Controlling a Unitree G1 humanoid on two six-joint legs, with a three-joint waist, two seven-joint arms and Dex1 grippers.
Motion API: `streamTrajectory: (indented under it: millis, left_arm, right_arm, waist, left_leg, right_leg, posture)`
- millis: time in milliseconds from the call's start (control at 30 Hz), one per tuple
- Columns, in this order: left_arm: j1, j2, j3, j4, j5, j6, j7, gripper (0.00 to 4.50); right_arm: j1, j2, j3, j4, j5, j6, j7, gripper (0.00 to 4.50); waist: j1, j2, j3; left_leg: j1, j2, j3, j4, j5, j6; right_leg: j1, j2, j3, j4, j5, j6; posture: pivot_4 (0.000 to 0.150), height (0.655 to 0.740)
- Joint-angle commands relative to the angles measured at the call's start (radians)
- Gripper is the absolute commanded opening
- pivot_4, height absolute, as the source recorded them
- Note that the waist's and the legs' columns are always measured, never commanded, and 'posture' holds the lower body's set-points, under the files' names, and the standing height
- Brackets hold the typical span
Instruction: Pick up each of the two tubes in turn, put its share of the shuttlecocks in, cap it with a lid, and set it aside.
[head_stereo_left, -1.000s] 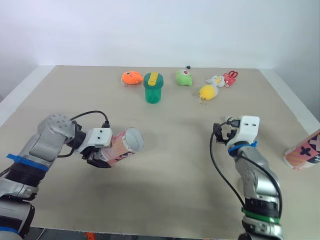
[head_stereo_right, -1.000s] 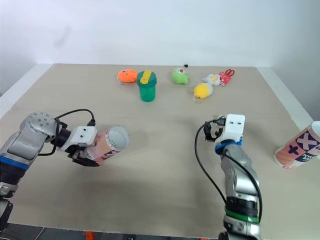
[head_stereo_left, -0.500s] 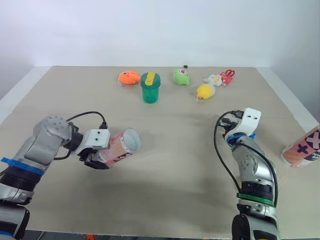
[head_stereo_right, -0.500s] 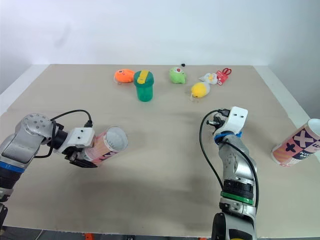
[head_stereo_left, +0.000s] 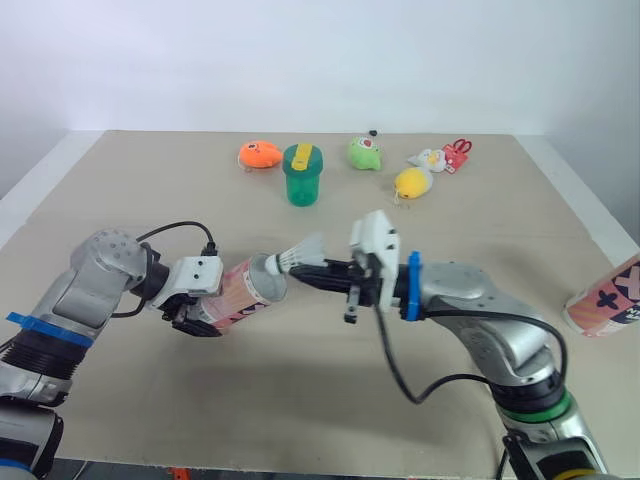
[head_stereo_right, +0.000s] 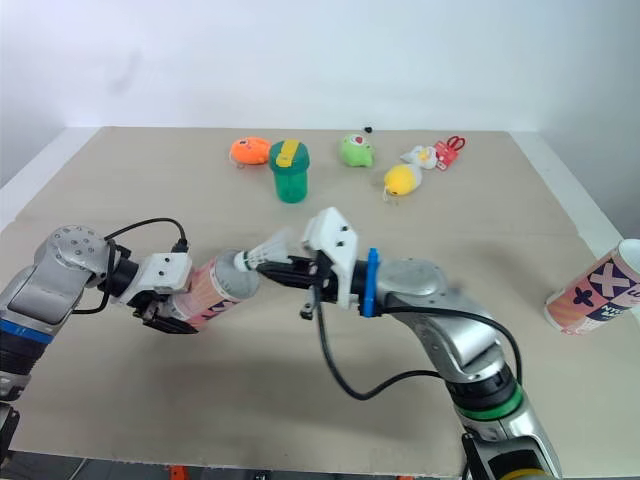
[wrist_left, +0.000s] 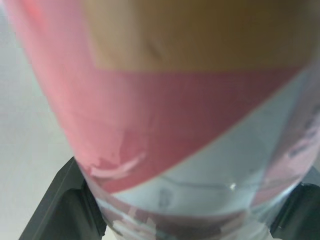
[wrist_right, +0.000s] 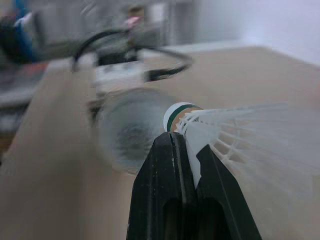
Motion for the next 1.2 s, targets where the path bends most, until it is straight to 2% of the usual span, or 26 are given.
streamTrajectory:
  millis: [33,67,167,200,300,367,400,500,533,567,600,733,867,1033,1200]
  left_arm:
    - [0.006,-0.025,-0.040,0.007,-0.003,0.004,0.013,3.35]
    - [0.008,-0.024,-0.038,0.004,-0.004,0.006,0.014,3.35]
    - [0.020,-0.018,-0.033,-0.007,-0.006,0.011,0.016,3.35]
    - [0.023,-0.017,-0.031,-0.009,-0.007,0.013,0.017,3.35]
    - [0.029,-0.012,-0.025,-0.013,-0.009,0.018,0.020,3.35]
    - [0.032,-0.012,-0.023,-0.017,-0.009,0.021,0.023,3.35]
    - [0.034,-0.012,-0.021,-0.019,-0.010,0.023,0.024,3.35]
    - [0.038,-0.012,-0.020,-0.023,-0.012,0.027,0.027,3.35]
    - [0.038,-0.013,-0.021,-0.023,-0.012,0.028,0.029,3.35]
    - [0.038,-0.014,-0.022,-0.023,-0.012,0.029,0.030,3.35]
    - [0.036,-0.017,-0.025,-0.021,-0.012,0.029,0.032,3.35]
    - [0.017,-0.035,-0.036,-0.013,-0.010,0.032,0.036,3.35]
    - [0.021,-0.041,-0.036,-0.021,-0.011,0.037,0.039,3.35]
    - [0.037,-0.035,-0.029,-0.041,-0.015,0.051,0.043,3.35]
    - [0.069,-0.021,-0.019,-0.080,-0.026,0.073,0.053,3.35]
  right_arm:
    - [-0.052,0.026,0.063,0.033,-0.066,-0.058,0.019,0.05]
    - [-0.065,0.037,0.074,0.041,-0.072,-0.059,0.021,0.05]
    - [-0.093,0.064,0.083,0.042,-0.050,-0.037,0.041,0.97]
    - [-0.102,0.067,0.069,0.042,-0.038,-0.028,0.048,1.48]
    - [-0.136,0.063,0.001,0.045,0.019,0.008,0.061,2.55]
    - [-0.160,0.052,-0.046,0.055,0.053,0.030,0.071,2.55]
    - [-0.182,0.039,-0.073,0.072,0.068,0.039,0.083,2.41]
    - [-0.229,-0.001,-0.078,0.128,0.050,0.030,0.126,1.40]
    - [-0.242,-0.014,-0.049,0.147,0.025,0.019,0.147,1.00]
    - [-0.255,-0.023,-0.010,0.166,-0.006,0.004,0.168,0.32]
    - [-0.269,-0.022,0.038,0.186,-0.041,-0.012,0.185,0.05]
    - [-0.339,0.084,0.244,0.309,-0.196,-0.112,0.213,0.05]
    - [-0.390,0.233,0.366,0.477,-0.307,-0.205,0.216,0.05]
    - [-0.398,0.301,0.357,0.509,-0.342,-0.232,0.242,0.05]
    - [-0.387,0.216,0.230,0.376,-0.252,-0.134,0.319,0.05]
  waist:
    - [0.001,0.000,0.000]
    - [0.001,0.000,0.000]
    - [0.001,0.000,0.000]
    - [0.001,0.000,0.000]
    - [0.001,-0.001,0.000]
    - [0.000,-0.001,0.000]
    - [0.000,-0.001,0.000]
    - [0.000,-0.001,0.000]
    - [0.000,-0.001,0.000]
    - [0.000,-0.001,0.000]
    - [0.000,-0.001,0.000]
    - [0.000,-0.001,0.001]
    - [-0.001,-0.001,0.000]
    - [-0.008,-0.004,-0.001]
    - [-0.005,-0.003,-0.001]
  left_leg:
    - [-0.001,-0.001,0.000,0.000,0.000,0.000]
    - [-0.001,-0.001,0.000,0.000,0.000,0.000]
    - [-0.001,-0.001,0.000,0.000,0.000,0.000]
    - [-0.001,-0.001,-0.001,0.000,0.000,0.000]
    - [-0.001,-0.001,-0.002,0.000,0.000,0.000]
    - [-0.001,-0.001,-0.002,0.000,0.000,0.000]
    - [-0.001,-0.001,-0.002,0.000,0.000,0.000]
    - [-0.001,-0.001,-0.002,0.000,0.000,0.000]
    - [-0.001,0.000,-0.002,0.000,0.000,0.000]
    - [-0.001,0.000,-0.002,0.000,0.000,0.000]
    - [-0.001,0.000,-0.002,0.000,0.000,0.000]
    - [-0.001,-0.001,-0.002,-0.001,0.000,0.000]
    - [-0.001,-0.001,-0.003,0.000,0.000,0.000]
    - [0.002,0.003,-0.002,-0.001,0.000,0.000]
    - [0.004,0.012,-0.003,-0.001,0.001,0.000]
  right_leg:
    - [0.000,0.000,0.000,0.000,0.000,0.001]
    - [0.000,-0.001,0.000,0.000,0.000,0.001]
    - [0.000,-0.001,0.000,0.000,0.000,0.001]
    - [0.000,0.000,0.000,0.000,0.000,0.001]
    - [0.001,-0.001,-0.001,0.000,0.000,0.001]
    - [0.000,-0.001,-0.001,0.000,0.000,0.001]
    - [0.000,-0.001,-0.001,0.000,0.000,0.001]
    - [0.000,-0.001,-0.002,0.000,0.000,0.001]
    - [0.000,-0.001,-0.002,0.000,0.000,0.000]
    - [0.000,-0.001,-0.002,0.000,0.000,0.000]
    - [0.000,-0.001,-0.002,0.000,-0.001,0.000]
    - [-0.001,0.001,-0.002,0.001,0.000,-0.001]
    - [-0.001,0.002,-0.002,0.001,0.000,-0.001]
    - [0.000,0.005,-0.003,0.002,0.002,-0.005]
    - [-0.001,0.012,-0.006,0.003,0.005,-0.013]
  posture:
    - [0.150,0.7400]
    - [0.150,0.7400]
    - [0.150,0.7400]
    - [0.150,0.7400]
    - [0.150,0.7400]
    - [0.150,0.7400]
    - [0.150,0.7400]
    - [0.150,0.7400]
    - [0.150,0.7400]
    - [0.150,0.7400]
    - [0.150,0.7400]
    - [0.150,0.7400]
    - [0.150,0.7400]
    - [0.150,0.7400]
    - [0.150,0.7400]
